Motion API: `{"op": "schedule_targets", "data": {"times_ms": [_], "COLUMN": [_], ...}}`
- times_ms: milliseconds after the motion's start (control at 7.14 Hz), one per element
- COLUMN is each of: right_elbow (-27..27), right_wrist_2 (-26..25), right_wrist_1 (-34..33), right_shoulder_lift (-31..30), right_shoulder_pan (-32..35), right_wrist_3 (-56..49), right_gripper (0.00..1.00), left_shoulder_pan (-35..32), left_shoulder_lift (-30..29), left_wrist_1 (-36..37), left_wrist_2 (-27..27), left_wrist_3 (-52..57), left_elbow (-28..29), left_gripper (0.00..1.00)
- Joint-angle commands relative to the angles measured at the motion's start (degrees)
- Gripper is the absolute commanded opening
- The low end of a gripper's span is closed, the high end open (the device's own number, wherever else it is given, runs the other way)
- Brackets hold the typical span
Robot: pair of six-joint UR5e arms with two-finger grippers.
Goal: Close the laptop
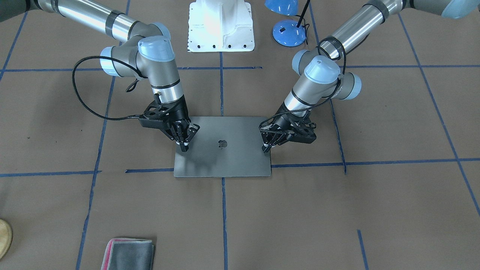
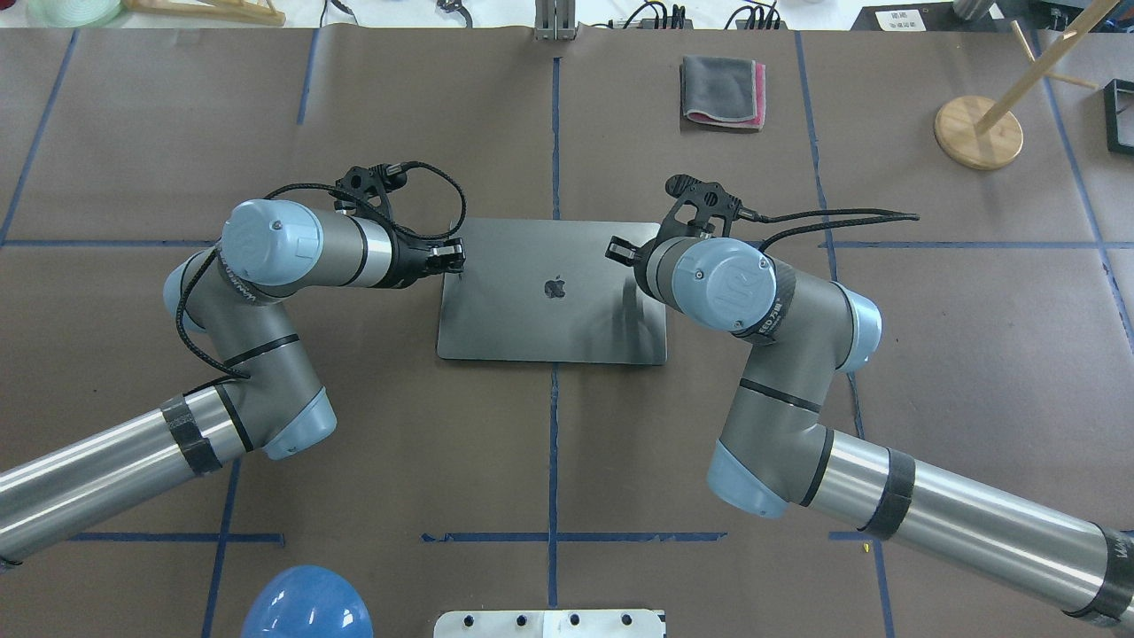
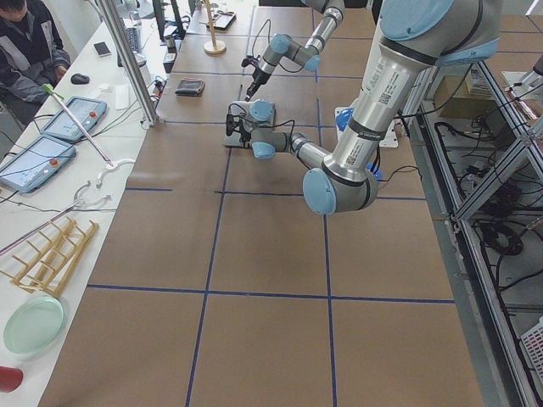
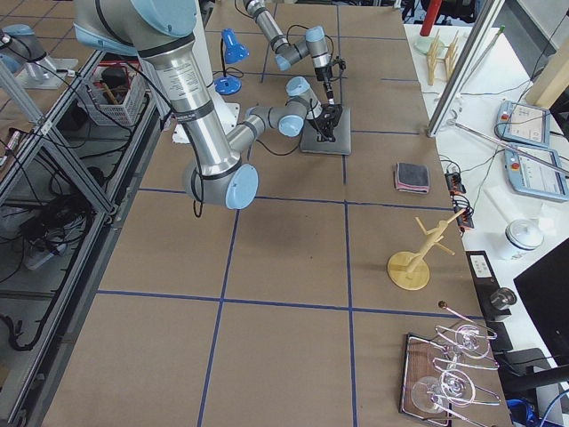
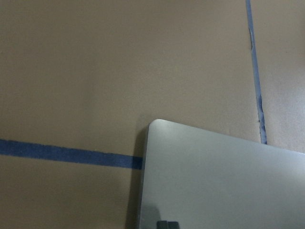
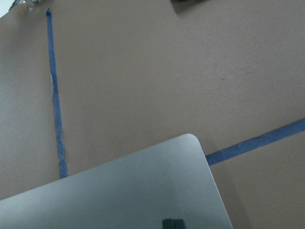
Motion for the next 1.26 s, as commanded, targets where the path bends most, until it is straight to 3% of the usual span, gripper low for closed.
{"op": "schedule_targets", "data": {"times_ms": [0, 140, 280, 420, 560, 700, 840, 1120], "right_elbow": [0.0, 0.2, 0.5, 3.3, 8.3, 12.7, 16.4, 21.8], "right_wrist_2": [5.2, 8.0, 10.9, 12.3, 13.5, 15.0, 18.1, 29.8], "right_wrist_1": [-0.7, -0.6, -2.4, -9.5, -18.4, -25.8, -27.9, -27.9], "right_shoulder_lift": [0.5, 0.1, -0.2, -0.2, -0.8, -2.0, -5.6, -15.5], "right_shoulder_pan": [1.6, 2.5, 3.7, 4.2, 5.2, 6.6, 9.2, 17.9], "right_wrist_3": [-0.2, -0.3, -1.3, -5.2, -10.4, -17.0, -23.9, -39.9], "right_gripper": [1.0, 1.0, 1.0, 1.0, 1.0, 1.0, 1.0, 1.0], "left_shoulder_pan": [-0.7, -1.9, -4.6, -7.5, -9.0, -9.8, -12.2, -16.8], "left_shoulder_lift": [-0.4, -0.2, 0.4, 3.4, 7.2, 11.5, 14.3, 20.2], "left_wrist_1": [0.3, 1.6, 6.8, 13.2, 16.4, 21.1, 31.2, 48.9], "left_wrist_2": [-0.6, -4.3, -11.4, -16.1, -16.9, -17.5, -19.0, -19.0], "left_wrist_3": [0.1, 0.1, 0.1, 0.3, 2.2, 11.1, 20.4, 38.7], "left_elbow": [-0.3, -0.4, -2.4, -7.4, -11.9, -15.3, -19.6, -28.5], "left_gripper": [0.99, 0.99, 0.99, 0.99, 0.99, 0.99, 0.99, 0.99]}}
